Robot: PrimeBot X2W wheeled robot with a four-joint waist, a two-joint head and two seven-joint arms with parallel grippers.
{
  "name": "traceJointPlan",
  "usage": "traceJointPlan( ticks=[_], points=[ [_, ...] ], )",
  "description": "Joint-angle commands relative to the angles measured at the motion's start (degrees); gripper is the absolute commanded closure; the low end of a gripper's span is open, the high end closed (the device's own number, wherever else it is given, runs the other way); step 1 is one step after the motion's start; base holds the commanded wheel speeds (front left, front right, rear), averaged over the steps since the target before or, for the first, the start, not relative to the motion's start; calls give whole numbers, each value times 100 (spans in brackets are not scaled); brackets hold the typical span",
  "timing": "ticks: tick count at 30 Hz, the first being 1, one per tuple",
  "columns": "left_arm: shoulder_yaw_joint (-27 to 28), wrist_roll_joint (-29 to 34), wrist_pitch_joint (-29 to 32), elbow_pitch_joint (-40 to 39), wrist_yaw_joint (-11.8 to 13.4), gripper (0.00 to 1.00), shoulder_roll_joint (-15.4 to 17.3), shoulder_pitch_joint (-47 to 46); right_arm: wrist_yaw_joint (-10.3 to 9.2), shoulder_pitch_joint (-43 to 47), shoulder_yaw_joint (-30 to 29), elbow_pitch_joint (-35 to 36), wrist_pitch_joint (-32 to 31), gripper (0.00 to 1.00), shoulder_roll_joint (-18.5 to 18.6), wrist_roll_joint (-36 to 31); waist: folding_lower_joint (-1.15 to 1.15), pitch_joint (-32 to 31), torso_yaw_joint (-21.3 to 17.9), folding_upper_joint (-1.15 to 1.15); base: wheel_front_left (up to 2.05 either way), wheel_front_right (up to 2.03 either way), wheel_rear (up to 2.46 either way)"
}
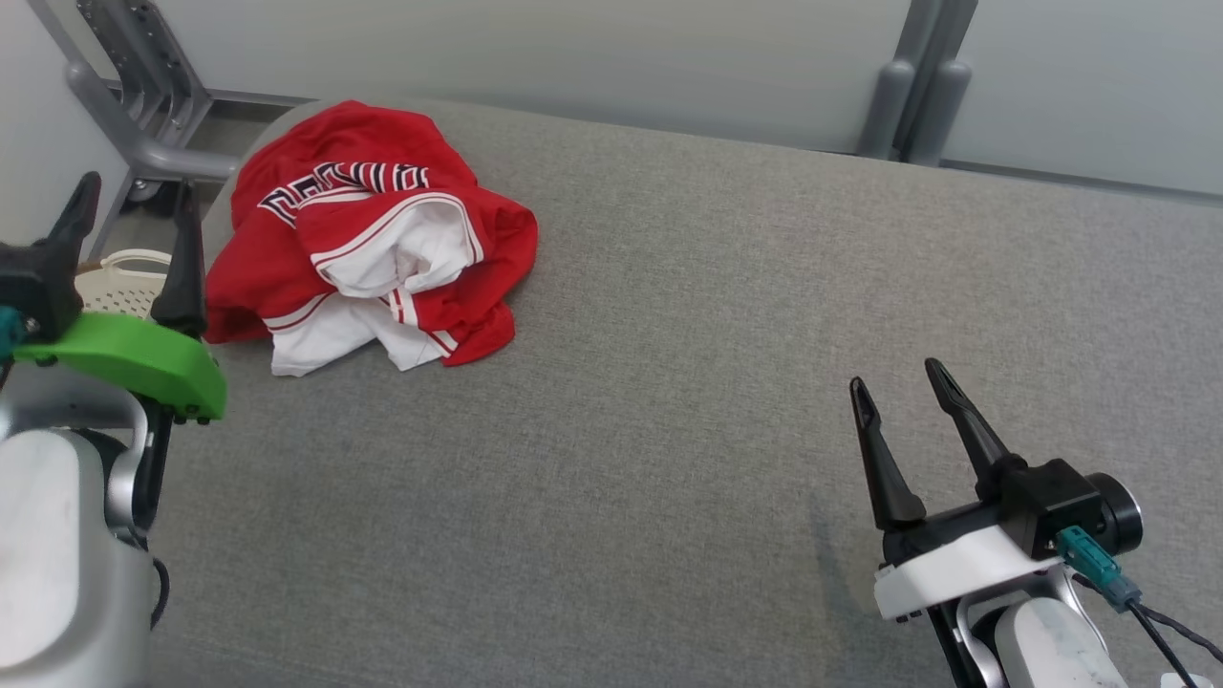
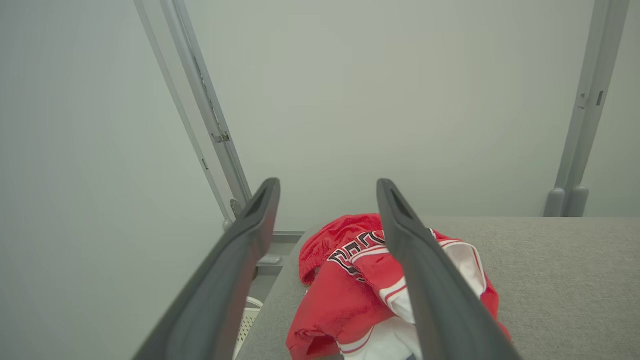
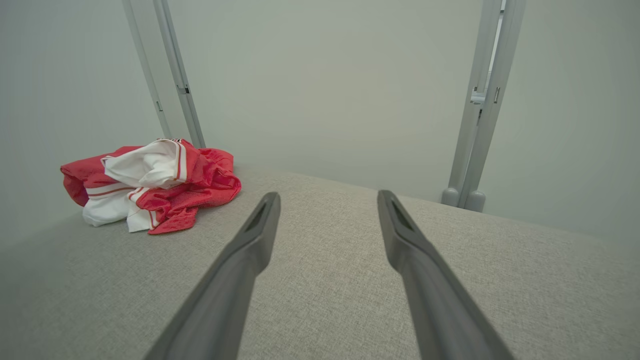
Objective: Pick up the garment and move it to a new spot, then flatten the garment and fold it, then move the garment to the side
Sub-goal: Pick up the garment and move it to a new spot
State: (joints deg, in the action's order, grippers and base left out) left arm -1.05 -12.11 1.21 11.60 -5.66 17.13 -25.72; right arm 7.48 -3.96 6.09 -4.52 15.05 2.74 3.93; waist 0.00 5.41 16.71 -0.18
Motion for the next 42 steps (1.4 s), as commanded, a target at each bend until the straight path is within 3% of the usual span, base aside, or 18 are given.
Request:
traceJointPlan(
  ticks=[1, 9, 17, 36, 37, 38, 40, 42],
  points=[
    [-4, -77, 34, 106, -30, 0, 53, -157, 2, -83, -18, 33, 15, 0, 26, -35, 0, 212, -196, 18, 0, 0, 0],
    [-47, -546, 398, 1423, -142, 0, 365, -1092, 1, -426, -45, 176, 15, 0, 26, -251, 0, 741, -637, 18, 0, 0, 0],
    [-195, -929, 528, 2333, -175, 0, 550, -1278, 1, -588, -94, 352, 15, 0, 25, -391, 0, 1065, -931, 18, 0, 0, 0],
    [-589, -1571, 642, 3441, -181, 0, 642, -1517, 1, -581, 13, 521, 15, 0, 25, -609, 0, 1385, -1191, 18, 0, 0, 0],
    [-624, -1617, 659, 3460, -181, 3, 628, -1521, 1, -579, 10, 526, 15, 0, 25, -614, 0, 1399, -1201, 18, 0, 0, 0],
    [-685, -1713, 666, 3513, -181, 67, 629, -1522, 1, -579, 16, 537, 15, 0, 24, -613, 0, 1428, -1223, 18, 0, 0, 0],
    [-744, -1804, 680, 3577, -181, 100, 618, -1532, 1, -598, 25, 538, 15, 0, 25, -613, 0, 1459, -1242, 18, 0, 0, 0],
    [-786, -1880, 658, 3624, -181, 100, 628, -1543, 1, -616, 34, 530, 15, 0, 25, -606, 0, 1477, -1258, 18, 0, 0, 0]
  ],
)
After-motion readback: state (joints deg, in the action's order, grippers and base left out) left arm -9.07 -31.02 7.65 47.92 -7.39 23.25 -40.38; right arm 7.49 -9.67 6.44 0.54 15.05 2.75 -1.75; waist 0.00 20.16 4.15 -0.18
